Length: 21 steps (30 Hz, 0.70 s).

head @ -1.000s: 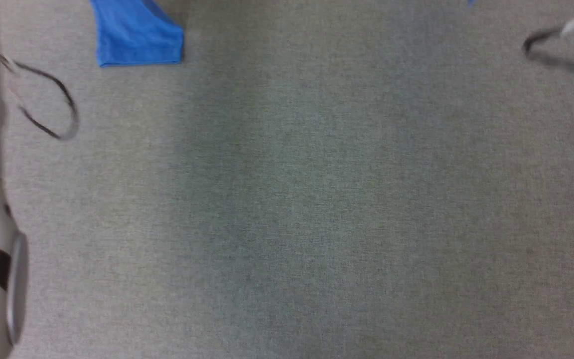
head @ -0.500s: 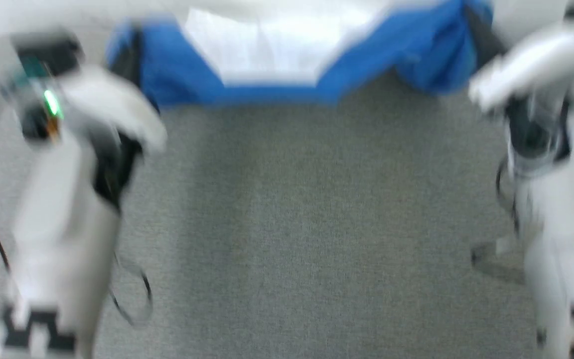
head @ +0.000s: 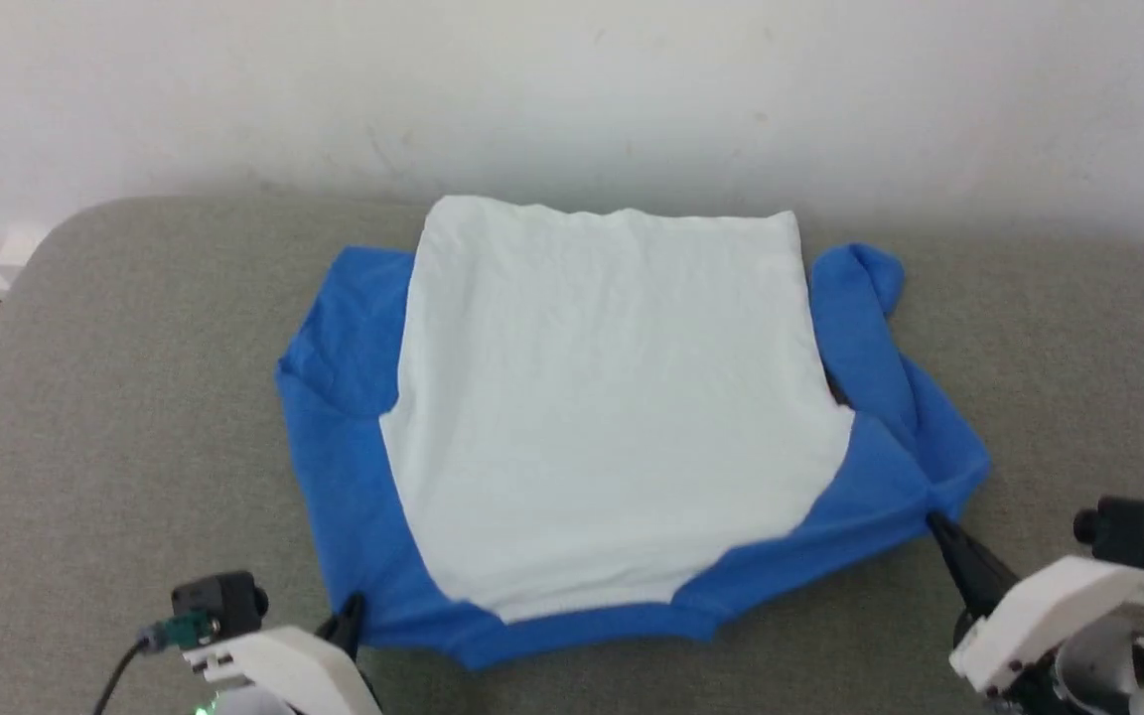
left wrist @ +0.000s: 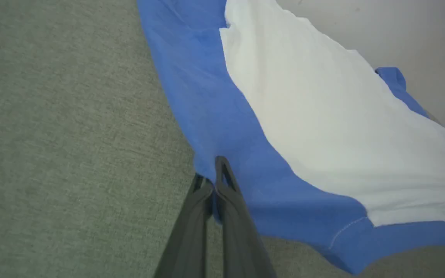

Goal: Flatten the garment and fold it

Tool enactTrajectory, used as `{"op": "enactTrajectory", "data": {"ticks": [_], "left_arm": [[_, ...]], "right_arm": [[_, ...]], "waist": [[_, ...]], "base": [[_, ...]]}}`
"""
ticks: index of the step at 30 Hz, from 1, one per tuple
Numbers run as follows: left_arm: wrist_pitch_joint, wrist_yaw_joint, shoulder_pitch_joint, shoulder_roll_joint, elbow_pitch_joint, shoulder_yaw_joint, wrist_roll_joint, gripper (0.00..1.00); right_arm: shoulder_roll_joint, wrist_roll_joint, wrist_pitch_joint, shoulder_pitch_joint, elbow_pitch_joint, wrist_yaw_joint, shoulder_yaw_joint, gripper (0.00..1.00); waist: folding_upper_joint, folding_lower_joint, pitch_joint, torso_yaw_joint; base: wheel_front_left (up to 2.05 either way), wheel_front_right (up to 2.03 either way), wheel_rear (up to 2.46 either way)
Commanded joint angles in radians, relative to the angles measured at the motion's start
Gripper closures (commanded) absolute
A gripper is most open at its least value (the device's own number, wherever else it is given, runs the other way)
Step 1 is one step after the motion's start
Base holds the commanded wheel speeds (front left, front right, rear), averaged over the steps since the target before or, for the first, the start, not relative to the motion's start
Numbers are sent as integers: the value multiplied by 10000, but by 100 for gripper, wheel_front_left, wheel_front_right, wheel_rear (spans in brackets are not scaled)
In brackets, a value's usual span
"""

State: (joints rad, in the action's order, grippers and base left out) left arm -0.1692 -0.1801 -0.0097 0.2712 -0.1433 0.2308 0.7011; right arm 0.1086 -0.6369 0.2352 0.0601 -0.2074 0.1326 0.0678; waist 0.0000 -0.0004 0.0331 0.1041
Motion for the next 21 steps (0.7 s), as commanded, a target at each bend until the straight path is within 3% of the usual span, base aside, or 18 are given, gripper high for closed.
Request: {"op": "enactTrajectory", "data": {"ticks": [1, 7, 14, 15, 16, 17, 18, 19, 21], "left_arm": [[-349, -302, 581, 194, 190, 48, 11, 100], [-1524, -873, 1715, 372, 375, 304, 206, 100], [-2046, -986, 1886, 476, 126, 412, 347, 100], [-2039, -1019, 1873, 446, 107, 372, 390, 82], [-2090, -1045, 1855, 419, 93, 339, 458, 10], [-2120, -1068, 1831, 431, 113, 310, 484, 0], [-2105, -1104, 1812, 440, 165, 246, 512, 0], [-2143, -1131, 1815, 474, 223, 208, 538, 0], [-2247, -1211, 1837, 615, 404, 125, 547, 0]], "right_arm": [[98, 373, 324, -526, 334, -19, 221, 100], [-143, 1460, 2088, -1923, 1138, -19, 767, 100], [-433, 2585, 4335, -2707, 1684, -19, 862, 100], [-462, 2659, 4467, -2720, 1761, -19, 862, 100], [-488, 2723, 4538, -2708, 1835, -19, 878, 100], [-511, 2764, 4581, -2690, 1897, -19, 887, 100], [-528, 2787, 4592, -2677, 1968, -19, 870, 26], [-542, 2808, 4588, -2673, 2030, -19, 874, 0], [-560, 2779, 4648, -2681, 2148, -19, 924, 0]], "waist": [[0, 4, -394, 162], [0, 4, -539, 271], [0, 4, -486, 244], [0, 4, -464, 236], [0, 4, -439, 228], [0, 4, -427, 214], [0, 4, -424, 200], [0, 4, -421, 188], [0, 4, -418, 167]], "base": [[0, 0, 0], [0, 0, 0], [0, 0, 0], [0, 0, 0], [0, 0, 0], [0, 0, 0], [0, 0, 0], [0, 0, 0], [0, 0, 0]]}}
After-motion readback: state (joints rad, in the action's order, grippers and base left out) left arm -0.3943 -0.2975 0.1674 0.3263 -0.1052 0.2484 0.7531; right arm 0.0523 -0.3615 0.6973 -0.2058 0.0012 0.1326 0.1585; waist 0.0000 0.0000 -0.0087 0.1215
